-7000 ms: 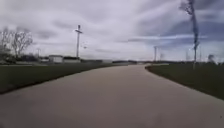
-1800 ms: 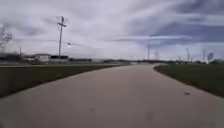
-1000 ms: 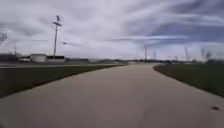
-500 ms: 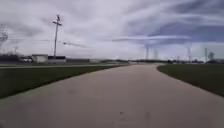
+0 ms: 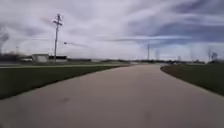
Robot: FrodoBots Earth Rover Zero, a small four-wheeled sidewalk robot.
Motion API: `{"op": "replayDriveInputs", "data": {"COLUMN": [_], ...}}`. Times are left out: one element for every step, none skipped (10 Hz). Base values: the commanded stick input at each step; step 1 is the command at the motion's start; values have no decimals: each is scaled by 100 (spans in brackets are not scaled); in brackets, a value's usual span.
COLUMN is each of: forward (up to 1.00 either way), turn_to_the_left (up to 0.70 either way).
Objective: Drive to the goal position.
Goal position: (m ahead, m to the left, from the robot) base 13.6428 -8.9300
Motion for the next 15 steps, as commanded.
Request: {"op": "replayDriveInputs", "data": {"forward": [100, 100, 100, 100, 100, 100, 100, 100, 100, 100, 100, 100, 100, 100, 100], "turn_to_the_left": [0, 0, 0, 0, 0, 0, 0, 0, 0, -11, -33, -37, -38, -9, 0]}}
